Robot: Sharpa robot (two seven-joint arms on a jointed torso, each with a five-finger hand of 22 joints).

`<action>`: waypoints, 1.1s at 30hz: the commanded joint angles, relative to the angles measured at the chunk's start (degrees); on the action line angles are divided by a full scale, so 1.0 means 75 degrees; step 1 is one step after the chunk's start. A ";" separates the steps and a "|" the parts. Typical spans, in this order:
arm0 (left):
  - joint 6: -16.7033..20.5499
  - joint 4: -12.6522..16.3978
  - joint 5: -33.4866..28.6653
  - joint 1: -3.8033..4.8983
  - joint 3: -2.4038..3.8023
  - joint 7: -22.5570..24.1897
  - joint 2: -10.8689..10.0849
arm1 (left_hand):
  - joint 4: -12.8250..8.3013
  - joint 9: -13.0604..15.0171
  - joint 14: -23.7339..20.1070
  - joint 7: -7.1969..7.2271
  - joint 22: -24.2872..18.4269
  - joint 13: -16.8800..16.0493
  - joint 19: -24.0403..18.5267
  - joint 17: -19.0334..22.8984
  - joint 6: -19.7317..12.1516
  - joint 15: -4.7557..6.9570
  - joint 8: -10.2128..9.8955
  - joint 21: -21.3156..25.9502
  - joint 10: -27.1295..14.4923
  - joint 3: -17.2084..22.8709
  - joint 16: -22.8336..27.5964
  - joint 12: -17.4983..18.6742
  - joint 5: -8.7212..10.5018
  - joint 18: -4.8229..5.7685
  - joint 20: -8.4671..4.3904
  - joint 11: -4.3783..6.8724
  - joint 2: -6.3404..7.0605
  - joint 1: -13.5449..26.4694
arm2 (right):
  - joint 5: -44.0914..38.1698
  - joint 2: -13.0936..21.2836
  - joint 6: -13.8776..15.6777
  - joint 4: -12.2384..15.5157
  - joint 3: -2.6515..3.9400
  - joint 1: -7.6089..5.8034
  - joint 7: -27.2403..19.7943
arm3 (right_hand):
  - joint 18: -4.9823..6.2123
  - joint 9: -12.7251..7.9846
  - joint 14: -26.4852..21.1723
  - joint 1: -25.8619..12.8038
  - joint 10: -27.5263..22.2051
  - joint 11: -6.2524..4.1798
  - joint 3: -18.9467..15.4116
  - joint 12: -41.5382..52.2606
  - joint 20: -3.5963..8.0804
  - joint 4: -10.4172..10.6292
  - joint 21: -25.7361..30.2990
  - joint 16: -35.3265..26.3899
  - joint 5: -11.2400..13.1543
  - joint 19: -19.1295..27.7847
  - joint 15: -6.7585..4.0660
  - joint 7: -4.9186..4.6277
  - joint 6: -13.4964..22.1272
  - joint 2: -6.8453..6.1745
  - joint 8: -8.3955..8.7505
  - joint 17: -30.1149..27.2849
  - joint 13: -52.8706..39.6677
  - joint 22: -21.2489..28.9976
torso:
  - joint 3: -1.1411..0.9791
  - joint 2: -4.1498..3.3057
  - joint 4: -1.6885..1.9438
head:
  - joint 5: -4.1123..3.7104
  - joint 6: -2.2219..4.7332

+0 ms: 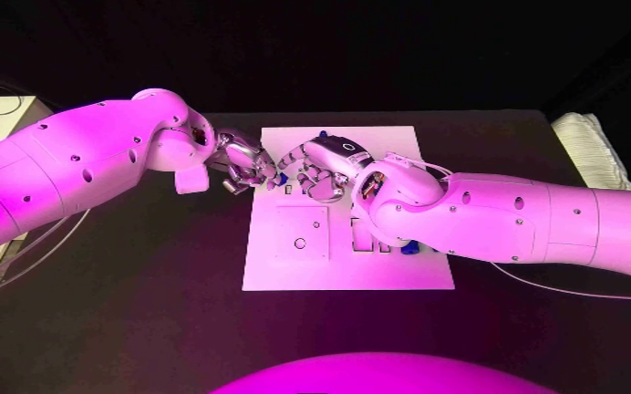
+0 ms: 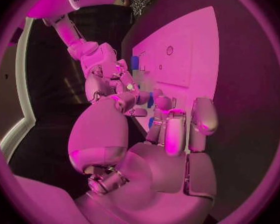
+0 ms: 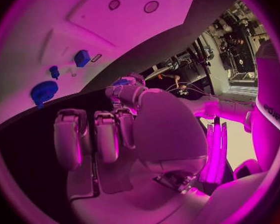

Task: Assemble the parts on the task board

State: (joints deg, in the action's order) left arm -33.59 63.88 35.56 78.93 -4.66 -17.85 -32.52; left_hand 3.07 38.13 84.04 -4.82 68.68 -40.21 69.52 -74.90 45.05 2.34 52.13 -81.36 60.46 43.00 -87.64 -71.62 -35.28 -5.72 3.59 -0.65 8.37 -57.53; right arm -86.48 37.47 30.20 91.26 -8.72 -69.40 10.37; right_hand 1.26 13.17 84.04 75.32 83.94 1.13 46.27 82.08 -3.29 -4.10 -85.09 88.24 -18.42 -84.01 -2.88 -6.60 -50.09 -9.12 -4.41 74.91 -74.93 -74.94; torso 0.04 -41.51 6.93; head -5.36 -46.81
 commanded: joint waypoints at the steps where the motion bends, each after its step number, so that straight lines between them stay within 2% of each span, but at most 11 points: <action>1: -0.0073 0.0002 -0.0065 -0.0001 0.0006 0.0022 0.0018 | -0.1697 0.0010 0.0457 0.0012 0.0007 -0.0007 0.0044 -0.1272 0.0041 0.0070 0.0025 -0.0049 0.0042 0.1647 -0.0052 -0.0040 -0.0026 -0.0013 -0.0008 0.0015 0.0005 -0.0086 | -0.0111 -0.0015 -0.0041 0.0015 0.0001 0.0007 -0.0033 | -0.0027 -0.0003 0.0705 -0.0081 0.0025 -0.0034 0.0024 0.0052 0.0055 -0.0013 -0.0050 0.0033 -0.0046 -0.0569 -0.0032 -0.0055 0.0005 -0.0002 -0.0004 0.1642 -0.1107 -0.1730 | 0.0007 0.0000 0.0001 | -0.0003 -0.0002; 13: -0.0034 -0.0006 -0.0065 -0.0001 0.0006 0.0013 0.0022 | -0.1697 0.0010 0.0457 0.0012 0.0007 -0.0007 0.0044 -0.1272 0.0041 0.0070 0.0025 -0.0049 0.0042 0.1647 -0.0052 -0.0040 -0.0026 -0.0013 -0.0008 0.0015 0.0005 -0.0086 | -0.0102 -0.0071 -0.0298 -0.0033 0.0000 0.0061 -0.0063 | -0.0028 0.0012 0.0705 -0.0122 0.0023 -0.0025 0.0035 0.0047 0.0053 -0.0047 -0.0051 0.0031 -0.0042 -0.0569 -0.0023 -0.0060 -0.0076 0.0010 -0.0043 0.1640 -0.1105 -0.1732 | 0.0007 0.0000 0.0002 | 0.0013 -0.0022; 33: 0.0058 -0.0063 -0.0065 -0.0001 0.0006 0.0000 0.0008 | -0.1699 0.0037 0.0461 0.0021 -0.0001 -0.0005 0.0036 -0.1277 0.0069 0.0077 -0.0008 -0.0045 0.0053 0.1648 -0.0057 -0.0033 -0.0045 -0.0015 -0.0014 0.0024 0.0008 -0.0079 | -0.0130 -0.0022 -0.0420 -0.0042 -0.0002 0.0084 -0.0001 | -0.0029 0.0022 0.0705 -0.0152 0.0030 -0.0017 0.0037 0.0055 0.0051 -0.0066 -0.0053 0.0032 -0.0039 -0.0571 -0.0018 -0.0068 -0.0132 0.0022 -0.0069 0.1641 -0.1112 -0.1734 | 0.0009 0.0000 0.0004 | 0.0007 -0.0029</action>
State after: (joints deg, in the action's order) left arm -33.39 63.39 35.54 78.89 -4.67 -18.03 -32.52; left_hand 3.06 38.49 83.83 -4.61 68.67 -40.19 69.52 -74.91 45.28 2.55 51.98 -81.36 60.77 42.99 -87.86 -71.62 -35.47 -5.72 3.59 -0.70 8.32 -57.58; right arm -86.71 37.31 28.26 90.90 -8.71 -68.86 10.37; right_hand 1.26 13.27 84.04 74.64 83.94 1.13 46.42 82.31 -3.30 -4.25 -85.31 88.24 -18.42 -84.00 -2.87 -7.22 -50.71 -8.89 -4.65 74.90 -74.93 -74.92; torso 0.08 -41.50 6.93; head -5.27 -47.01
